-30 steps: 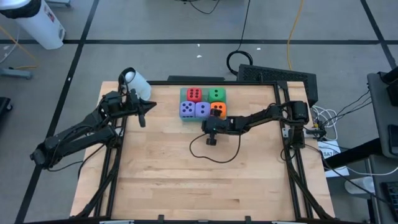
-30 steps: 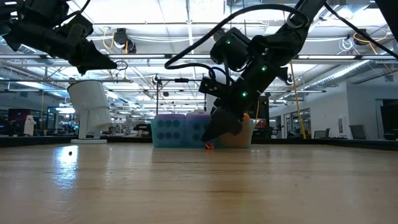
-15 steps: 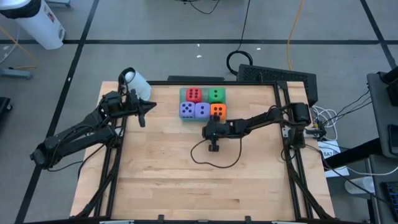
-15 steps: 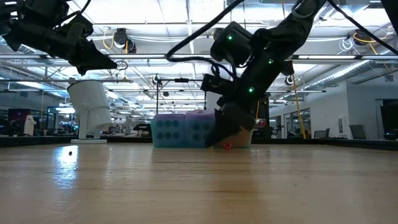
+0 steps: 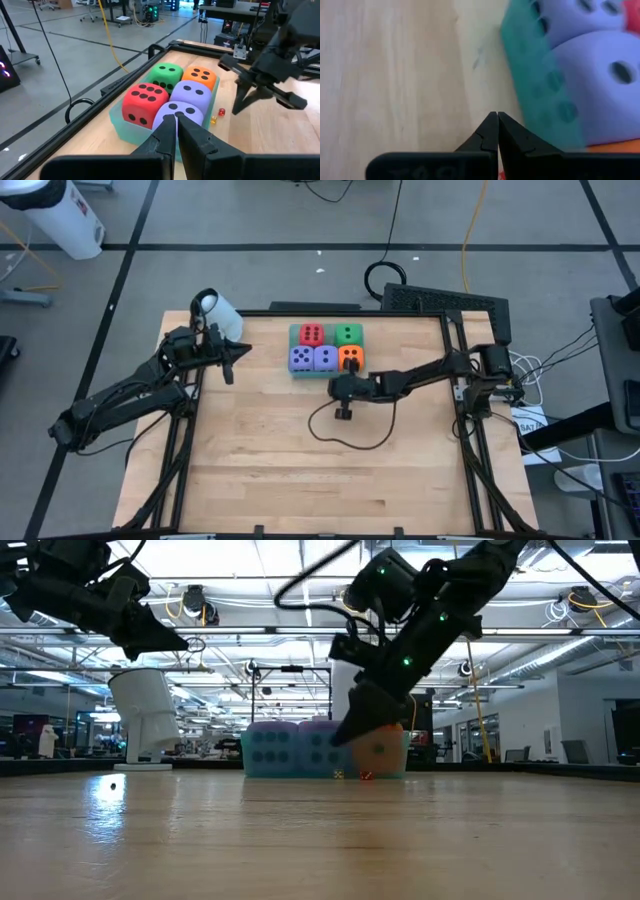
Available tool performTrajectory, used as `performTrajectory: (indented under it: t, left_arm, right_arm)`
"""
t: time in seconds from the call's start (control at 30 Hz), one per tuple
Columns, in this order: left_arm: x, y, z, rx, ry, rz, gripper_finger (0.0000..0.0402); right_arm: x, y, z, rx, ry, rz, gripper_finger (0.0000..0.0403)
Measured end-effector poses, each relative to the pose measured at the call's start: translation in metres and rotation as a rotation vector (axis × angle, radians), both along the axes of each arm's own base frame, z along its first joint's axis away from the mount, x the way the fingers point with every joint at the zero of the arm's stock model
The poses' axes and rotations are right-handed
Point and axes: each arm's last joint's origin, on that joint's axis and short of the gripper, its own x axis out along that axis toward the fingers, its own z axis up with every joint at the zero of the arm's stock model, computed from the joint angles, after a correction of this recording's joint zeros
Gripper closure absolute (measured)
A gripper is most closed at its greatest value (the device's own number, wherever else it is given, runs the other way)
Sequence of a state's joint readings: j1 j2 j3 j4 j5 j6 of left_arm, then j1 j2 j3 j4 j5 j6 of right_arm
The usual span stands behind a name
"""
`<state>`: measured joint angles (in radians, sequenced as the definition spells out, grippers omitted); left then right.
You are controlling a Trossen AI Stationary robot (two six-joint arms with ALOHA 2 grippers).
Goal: Pick & Place Dice
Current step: Put the small red die into the blue bin
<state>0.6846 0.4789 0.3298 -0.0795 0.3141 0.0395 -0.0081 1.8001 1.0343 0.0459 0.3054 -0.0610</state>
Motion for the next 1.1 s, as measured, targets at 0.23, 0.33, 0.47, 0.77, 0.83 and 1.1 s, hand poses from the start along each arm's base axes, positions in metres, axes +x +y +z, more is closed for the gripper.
performTrajectory:
  t: [0.23, 0.33, 0.47, 0.77, 0.83, 1.1]
  left_arm:
    - [0.000, 0.000, 0.000, 0.000, 0.001, 0.000, 0.0376]
    - [0.000, 0.000, 0.000, 0.000, 0.000, 0.000, 0.0376]
    - [0.000, 0.000, 0.000, 0.001, 0.000, 0.001, 0.0376]
    - [0.000, 0.000, 0.000, 0.001, -0.001, 0.000, 0.0376]
    - [0.000, 0.000, 0.000, 0.001, -0.001, 0.000, 0.0376]
    - [0.000, 0.000, 0.000, -0.002, 0.001, -0.002, 0.0376]
  right_arm:
    - [0.001, -0.018, 0.004, 0.028, -0.051, -0.086, 0.0403]
    - [0.000, -0.029, 0.004, 0.021, -0.052, -0.109, 0.0403]
    - [0.000, -0.044, 0.005, 0.036, -0.065, -0.099, 0.0403]
    - [0.001, -0.057, 0.000, 0.054, -0.066, -0.082, 0.0403]
    - [0.001, -0.053, 0.004, 0.049, -0.080, -0.069, 0.0403]
    - [0.003, -0.013, 0.032, 0.007, -0.161, 0.071, 0.0403]
